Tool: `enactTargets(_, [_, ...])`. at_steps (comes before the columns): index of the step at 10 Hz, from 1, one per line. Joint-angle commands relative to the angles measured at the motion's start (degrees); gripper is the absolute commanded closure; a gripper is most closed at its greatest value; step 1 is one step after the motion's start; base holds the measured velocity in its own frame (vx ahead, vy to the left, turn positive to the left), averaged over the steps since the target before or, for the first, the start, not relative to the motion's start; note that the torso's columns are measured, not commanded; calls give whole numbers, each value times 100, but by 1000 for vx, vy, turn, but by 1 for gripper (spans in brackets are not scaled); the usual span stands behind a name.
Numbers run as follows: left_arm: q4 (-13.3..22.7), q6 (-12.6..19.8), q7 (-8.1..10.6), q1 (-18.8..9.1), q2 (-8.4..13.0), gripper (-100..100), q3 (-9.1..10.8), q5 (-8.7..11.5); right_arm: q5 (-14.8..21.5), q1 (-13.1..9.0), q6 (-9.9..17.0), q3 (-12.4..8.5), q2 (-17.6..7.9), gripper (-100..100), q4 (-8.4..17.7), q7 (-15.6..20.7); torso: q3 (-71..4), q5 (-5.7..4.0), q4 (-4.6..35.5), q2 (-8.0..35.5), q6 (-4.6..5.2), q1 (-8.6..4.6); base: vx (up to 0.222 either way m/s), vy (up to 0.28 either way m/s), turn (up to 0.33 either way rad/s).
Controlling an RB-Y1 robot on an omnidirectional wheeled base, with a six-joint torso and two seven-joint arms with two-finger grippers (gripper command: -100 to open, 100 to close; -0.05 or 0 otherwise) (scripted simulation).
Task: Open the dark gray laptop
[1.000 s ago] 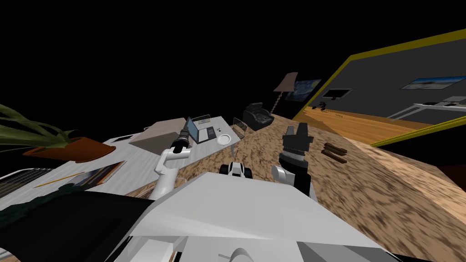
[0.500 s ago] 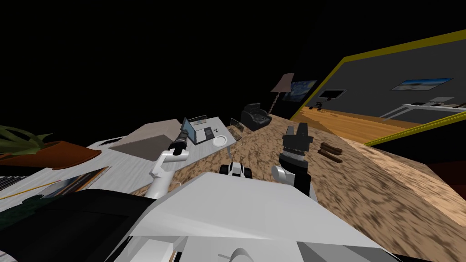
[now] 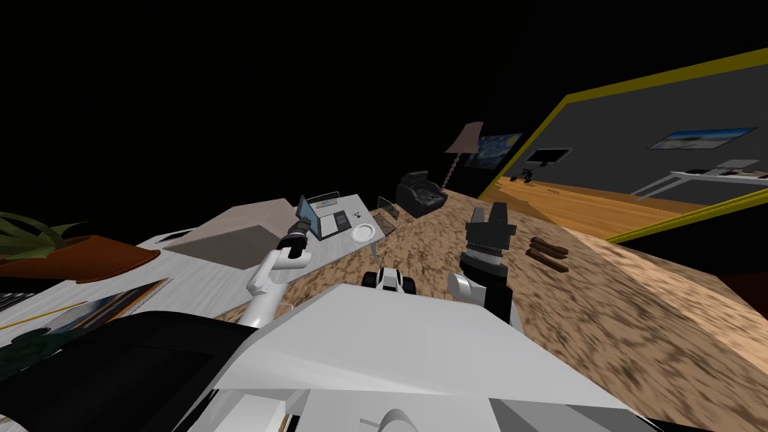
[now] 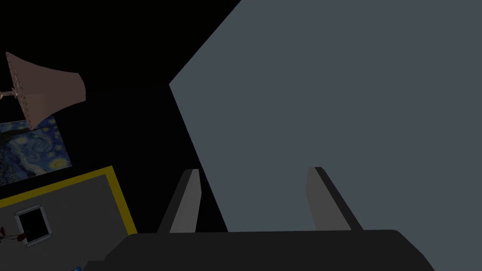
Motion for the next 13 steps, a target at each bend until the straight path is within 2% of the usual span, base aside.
enactTargets(1, [243, -230, -233, 19, -8, 100, -75, -402, 0, 0, 0, 0, 0, 0, 0, 0, -1, 7, -8, -3, 9, -13, 47, -67, 7])
enactTargets(5, [624, -560, -574, 43, -22, 100, -143, -1021, 0, 0, 0, 0, 0, 0, 0, 0, -2, 48, -31, -20, 13, 8, 48, -74, 5])
enactTargets(6, [562, -545, -517, 3, -8, 100, -25, -983, 0, 0, 0, 0, 0, 0, 0, 0, -3, 56, -34, -23, 11, 22, 17, -45, 18])
enactTargets(7, [730, -677, -653, -131, -192, 100, -19, -1295, 0, 0, 0, 0, 0, 0, 0, 0, 2, 35, -10, -1, -5, 47, 0, -12, 37])
enactTargets(8, [730, -677, -653, -131, -192, 100, -19, -1355, 0, 0, 0, 0, -1, 0, 0, 0, 15, 31, 1, 19, -24, 60, 5, -6, 8])
enactTargets(9, [890, -787, -759, -271, -383, 100, -16, -1589, 0, -1, 0, 0, -1, 0, 0, 0, 21, 30, 3, 27, -34, 65, 7, 11, 18])
enactTargets(10, [890, -787, -759, -271, -383, 100, -16, -1702, 0, -1, 0, -1, -1, 0, 0, 0, 23, 39, -5, 27, -42, 68, 3, 10, 7])
enactTargets(11, [1050, -896, -864, -411, -573, 100, -14, -1913, 0, -1, 0, -1, -1, 0, 0, 0, 21, 38, -6, 27, -47, 67, -3, 7, 43])
enactTargets(12, [1050, -896, -864, -411, -573, 100, -14, -2048, 0, -1, 0, 0, -1, 0, 0, 0, 15, 44, -13, 14, -44, 71, -5, -4, 11])
enactTargets(13, [1209, -1006, -970, -551, -764, 100, -11, -2281, 0, -1, 0, 0, -1, 0, 0, 0, 8, 44, -16, 5, -50, 77, 0, 2, 29])
